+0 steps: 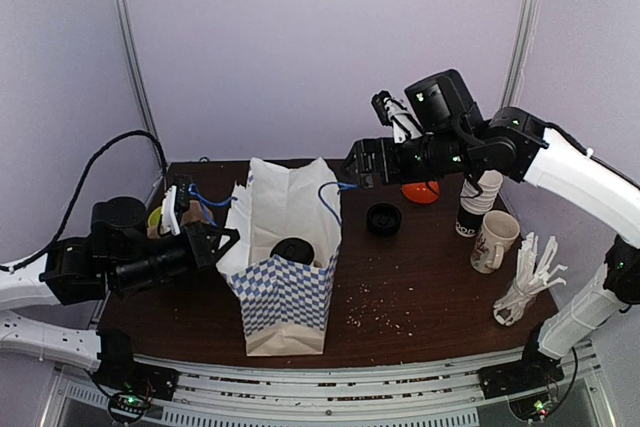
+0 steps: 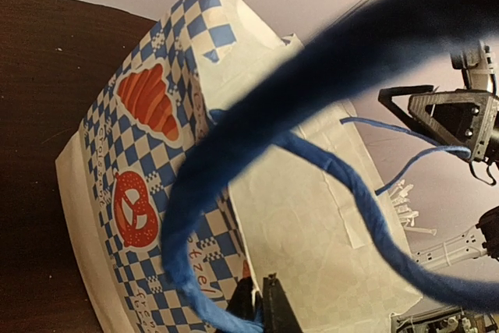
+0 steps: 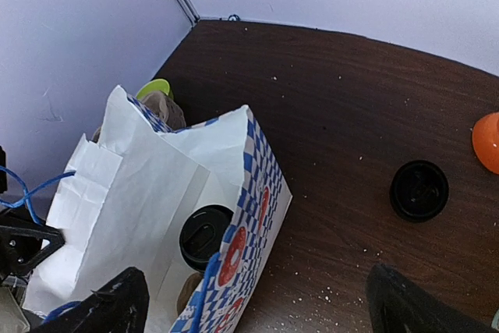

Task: Pack the takeout coffee

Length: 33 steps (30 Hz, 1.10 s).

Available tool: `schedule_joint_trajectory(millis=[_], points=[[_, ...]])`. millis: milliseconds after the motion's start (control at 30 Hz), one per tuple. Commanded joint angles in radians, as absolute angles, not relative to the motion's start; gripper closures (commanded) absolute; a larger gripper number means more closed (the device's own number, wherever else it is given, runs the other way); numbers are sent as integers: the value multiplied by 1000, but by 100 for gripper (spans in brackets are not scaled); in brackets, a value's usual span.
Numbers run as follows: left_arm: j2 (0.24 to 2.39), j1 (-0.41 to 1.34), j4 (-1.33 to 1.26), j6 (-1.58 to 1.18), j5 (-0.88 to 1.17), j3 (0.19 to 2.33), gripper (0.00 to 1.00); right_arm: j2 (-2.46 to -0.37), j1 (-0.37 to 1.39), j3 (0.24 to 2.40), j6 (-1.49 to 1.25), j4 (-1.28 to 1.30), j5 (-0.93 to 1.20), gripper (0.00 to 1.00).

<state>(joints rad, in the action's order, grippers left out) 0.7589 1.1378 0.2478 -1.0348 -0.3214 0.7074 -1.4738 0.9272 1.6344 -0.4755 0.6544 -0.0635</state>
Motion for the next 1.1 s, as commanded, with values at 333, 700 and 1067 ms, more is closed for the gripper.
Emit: schedule_joint_trajectory(millis=[333,700,1067], points=[[775,1133,255,-881,-296,773,100,-1584,804,1760,-471,582,135,2],[865,1132,258,-697,-205,888,100,-1696,781,1863,-359,771,230,9],[908,1132,223,-623,-114,913,100,-1635,787,1744,-174,830,110,13]])
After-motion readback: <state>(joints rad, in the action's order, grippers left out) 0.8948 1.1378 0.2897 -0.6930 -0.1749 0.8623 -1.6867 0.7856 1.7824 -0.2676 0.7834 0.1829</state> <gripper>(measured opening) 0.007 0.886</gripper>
